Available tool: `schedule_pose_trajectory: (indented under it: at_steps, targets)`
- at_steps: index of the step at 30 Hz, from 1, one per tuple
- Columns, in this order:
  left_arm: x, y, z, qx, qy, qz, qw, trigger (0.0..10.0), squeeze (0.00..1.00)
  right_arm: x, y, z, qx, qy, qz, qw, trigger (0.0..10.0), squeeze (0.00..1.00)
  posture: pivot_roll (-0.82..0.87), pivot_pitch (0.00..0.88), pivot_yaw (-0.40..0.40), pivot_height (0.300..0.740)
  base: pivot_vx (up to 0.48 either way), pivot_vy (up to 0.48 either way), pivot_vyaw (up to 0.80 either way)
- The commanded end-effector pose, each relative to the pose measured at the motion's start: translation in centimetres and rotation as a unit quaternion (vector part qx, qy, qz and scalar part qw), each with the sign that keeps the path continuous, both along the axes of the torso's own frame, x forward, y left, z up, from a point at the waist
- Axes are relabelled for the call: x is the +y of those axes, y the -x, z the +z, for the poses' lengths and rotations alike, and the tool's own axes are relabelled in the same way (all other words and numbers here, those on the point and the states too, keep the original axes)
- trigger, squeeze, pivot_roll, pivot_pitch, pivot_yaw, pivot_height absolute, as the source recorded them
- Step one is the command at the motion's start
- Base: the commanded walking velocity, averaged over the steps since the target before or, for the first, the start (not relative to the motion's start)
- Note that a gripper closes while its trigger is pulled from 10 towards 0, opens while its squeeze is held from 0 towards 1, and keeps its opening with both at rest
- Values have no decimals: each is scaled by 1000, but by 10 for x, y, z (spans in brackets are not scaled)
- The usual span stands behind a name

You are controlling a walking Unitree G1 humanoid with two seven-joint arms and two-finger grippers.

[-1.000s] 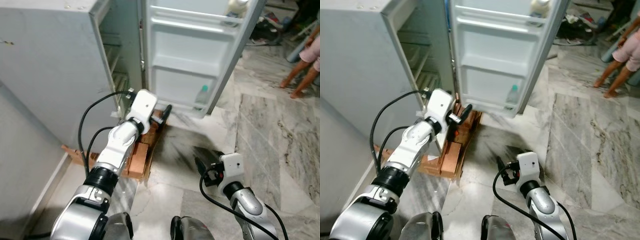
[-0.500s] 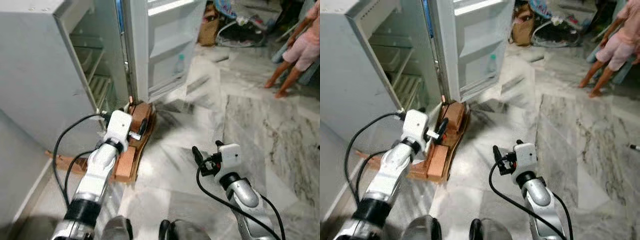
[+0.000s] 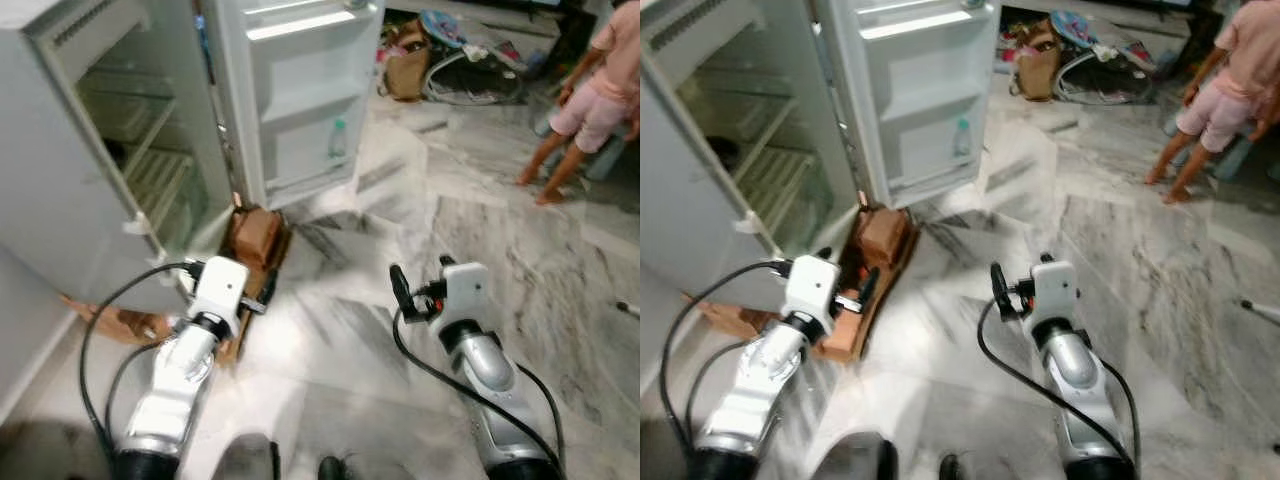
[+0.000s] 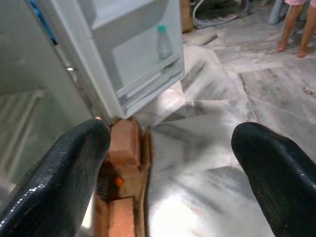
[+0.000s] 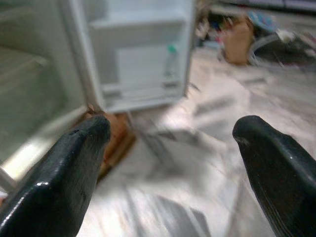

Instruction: Restocking fridge

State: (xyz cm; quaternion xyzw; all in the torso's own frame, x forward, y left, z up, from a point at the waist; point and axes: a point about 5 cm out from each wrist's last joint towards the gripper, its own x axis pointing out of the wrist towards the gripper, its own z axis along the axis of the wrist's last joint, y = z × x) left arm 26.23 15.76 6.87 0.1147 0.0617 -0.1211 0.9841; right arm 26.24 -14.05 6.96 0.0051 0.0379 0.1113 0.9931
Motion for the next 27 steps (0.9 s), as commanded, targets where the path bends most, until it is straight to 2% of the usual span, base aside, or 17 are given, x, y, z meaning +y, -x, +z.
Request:
schedule_pose_trajectory:
  at_steps: [1, 4, 13, 15, 18, 21, 27]
  targets:
    - [-9, -5, 7, -16, 4, -9, 1000, 10000, 0, -13, -1, 0, -1, 9, -22, 1000, 10000, 0, 46, 107, -61, 740, 446, 0, -800]
    - [-5, -11, 10, -20, 2, 10, 1000, 10000, 0, -12, -5, 2, -10, 9, -24, 1000, 10000, 0, 46, 101, -60, 740, 456, 0, -642]
    - [-2, -20, 18, -37, 8, 42, 998, 10000, 0, -11, -12, 14, -47, 16, -20, 999, 10000, 0, 42, 93, -60, 740, 477, 0, 0]
    - [-1, -22, 18, -40, 8, 57, 998, 10000, 0, -11, -14, 19, -67, 37, -14, 997, 10000, 0, 40, 88, -58, 740, 480, 0, 744]
    - [0, -21, 15, -37, 9, 60, 997, 10000, 0, -13, -15, 22, -75, 20, -23, 997, 10000, 0, 33, 73, -59, 740, 480, 0, 719]
    - [5, -16, 10, -26, 13, 76, 997, 10000, 0, -12, -16, 23, -78, 25, -20, 996, 10000, 0, 21, 66, -50, 740, 480, 0, 654]
    - [1, -15, 5, -22, 10, 73, 997, 10000, 0, -15, -22, 28, -91, 34, -20, 995, 10000, 0, 23, 62, -50, 740, 477, 0, 608]
